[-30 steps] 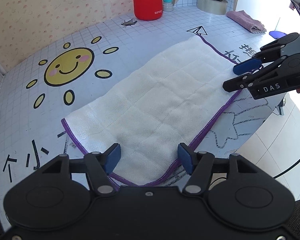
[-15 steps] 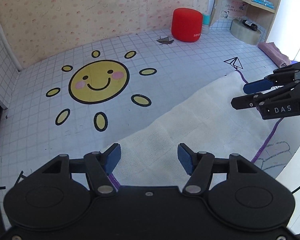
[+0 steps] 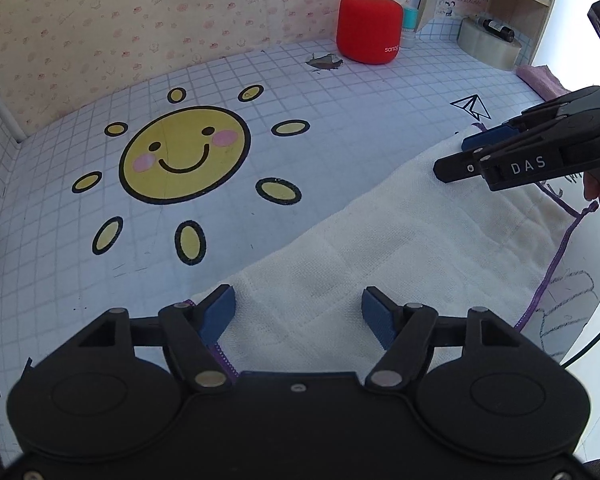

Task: Fold towel

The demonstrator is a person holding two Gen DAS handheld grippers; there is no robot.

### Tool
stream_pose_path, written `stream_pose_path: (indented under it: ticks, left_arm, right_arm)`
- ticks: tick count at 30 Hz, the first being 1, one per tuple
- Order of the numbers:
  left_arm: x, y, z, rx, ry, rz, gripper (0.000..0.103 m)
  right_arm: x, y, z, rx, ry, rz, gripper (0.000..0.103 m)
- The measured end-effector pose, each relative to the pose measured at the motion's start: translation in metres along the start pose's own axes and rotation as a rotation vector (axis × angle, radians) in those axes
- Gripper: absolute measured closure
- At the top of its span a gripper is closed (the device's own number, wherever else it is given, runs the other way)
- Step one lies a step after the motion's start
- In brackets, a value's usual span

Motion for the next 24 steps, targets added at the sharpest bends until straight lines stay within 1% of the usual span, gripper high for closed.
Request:
stream_pose_path:
  ticks: [6, 12, 15, 20, 22, 24]
  left_arm:
    - [0.005, 0.013, 0.009, -0.01, -0.004, 0.026, 0.028]
    - [0.021, 0.035, 0.024, -0.018, -0.001, 0.043, 0.028]
    - [0.028, 0.048, 0.031, -0.026, 0.006, 0.037, 0.028]
    - [0.035, 0.067, 0.042, -0.041, 0.011, 0.048, 0.027]
    - [0.037, 0.073, 0.045, -0.039, 0.011, 0.047, 0.027]
    - [0.038, 0.075, 0.045, -0.034, 0.016, 0.054, 0.027]
  right_arm:
    - [-0.006, 0.007, 0.006, -0.011, -0.017, 0.007, 0.058]
    - [-0.016, 0.023, 0.018, -0.028, -0.046, 0.044, 0.058]
    - [-0.017, 0.032, 0.025, -0.034, -0.063, 0.073, 0.052]
    - [-0.014, 0.042, 0.034, -0.037, -0.124, 0.096, 0.042]
    - [-0.013, 0.046, 0.038, -0.046, -0.149, 0.101, 0.04]
    - [-0.013, 0.048, 0.04, -0.045, -0.154, 0.108, 0.039]
Point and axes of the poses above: each gripper's, at about its wrist camera, not at the fingertips, and z roughly the way its jaws point, x to its left, y to its top, the point moved 8 cm from there along z, roughly the way its jaws point, and after that the axes turned 8 degrees about -z, right-handed, at the moved point
